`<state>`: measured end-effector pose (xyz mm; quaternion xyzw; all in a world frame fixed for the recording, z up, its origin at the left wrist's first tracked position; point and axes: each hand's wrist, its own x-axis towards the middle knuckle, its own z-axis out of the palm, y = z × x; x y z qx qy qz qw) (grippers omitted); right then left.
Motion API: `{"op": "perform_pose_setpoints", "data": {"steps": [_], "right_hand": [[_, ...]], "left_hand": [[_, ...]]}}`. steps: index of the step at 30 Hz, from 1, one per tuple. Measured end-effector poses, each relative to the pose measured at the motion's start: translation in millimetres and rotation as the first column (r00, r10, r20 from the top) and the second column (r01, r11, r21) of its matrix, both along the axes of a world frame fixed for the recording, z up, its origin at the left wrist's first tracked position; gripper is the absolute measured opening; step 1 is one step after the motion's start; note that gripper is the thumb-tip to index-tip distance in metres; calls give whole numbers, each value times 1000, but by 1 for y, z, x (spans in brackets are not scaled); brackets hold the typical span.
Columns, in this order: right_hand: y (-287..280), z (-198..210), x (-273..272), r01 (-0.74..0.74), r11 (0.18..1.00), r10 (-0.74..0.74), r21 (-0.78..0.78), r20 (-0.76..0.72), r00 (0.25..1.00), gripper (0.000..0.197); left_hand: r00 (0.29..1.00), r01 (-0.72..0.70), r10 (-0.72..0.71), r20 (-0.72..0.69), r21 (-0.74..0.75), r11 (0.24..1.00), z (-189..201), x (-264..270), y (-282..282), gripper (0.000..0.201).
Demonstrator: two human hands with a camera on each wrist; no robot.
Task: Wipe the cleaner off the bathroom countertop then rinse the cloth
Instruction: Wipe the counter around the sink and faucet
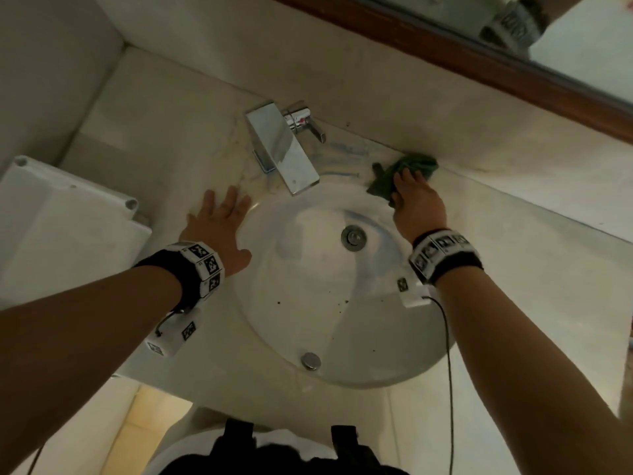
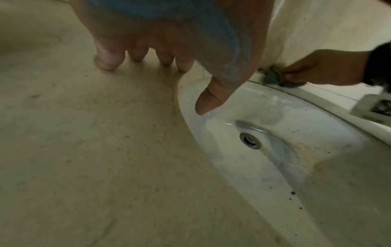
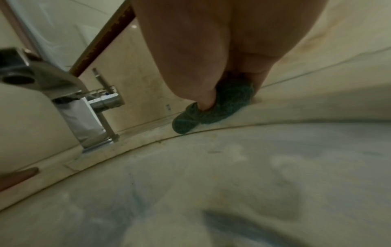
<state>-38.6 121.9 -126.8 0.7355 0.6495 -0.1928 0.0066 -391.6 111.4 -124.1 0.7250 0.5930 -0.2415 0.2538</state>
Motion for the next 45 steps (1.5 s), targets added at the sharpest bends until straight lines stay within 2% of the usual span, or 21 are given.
{"op": "perform_pose_setpoints", "data": {"steps": [3,6,10,15,18,25,29,31,37,40,45], "right_hand": [[45,-3,-46,-51,999,51,-9,16,999,50],[62,-6,-72,-60,998,60,-4,18,998,51],[38,-5,-45,-112,994,112,-8,-16,994,52],[-7,-5,6,42,999,-42,21,-5,999,50],[1,-6,-6,46,999,-47,9,35,998,51],[57,-5,-104,-248,968,249,30,-13,969,56],[58,-6,-105,-353,935,353,20,-38,935,58],[51,-9,-82,-298,955,298,8,-12,955,57],[4,-3,0,-11,997,13,74,-20,1000,51],[8,-5,-13,25,997,-25,73,-6,1000,50],[51,-9,-82,-143,987,145,72,-21,989,52]], "left_hand": [[1000,-2,2,2,1,1000,0,1,0,101],[1000,3,-3,0,-1,1000,0,0,-1,101],[1000,6,-6,5,1,1000,2,-2,-1,100],[1000,11,-12,16,16,1000,-1,-2,-2,102],[1000,11,-12,21,22,1000,-2,-3,-3,101],[999,10,-11,40,28,1000,-6,-4,-2,102],[999,17,-18,41,24,1000,-5,-6,-1,102],[999,26,-27,35,26,999,-4,-7,-1,101],[999,48,-48,1,34,998,-3,-3,-2,101],[999,45,-45,-3,47,998,-3,-2,-3,101],[999,33,-33,0,64,997,-4,-1,-4,101]]}}
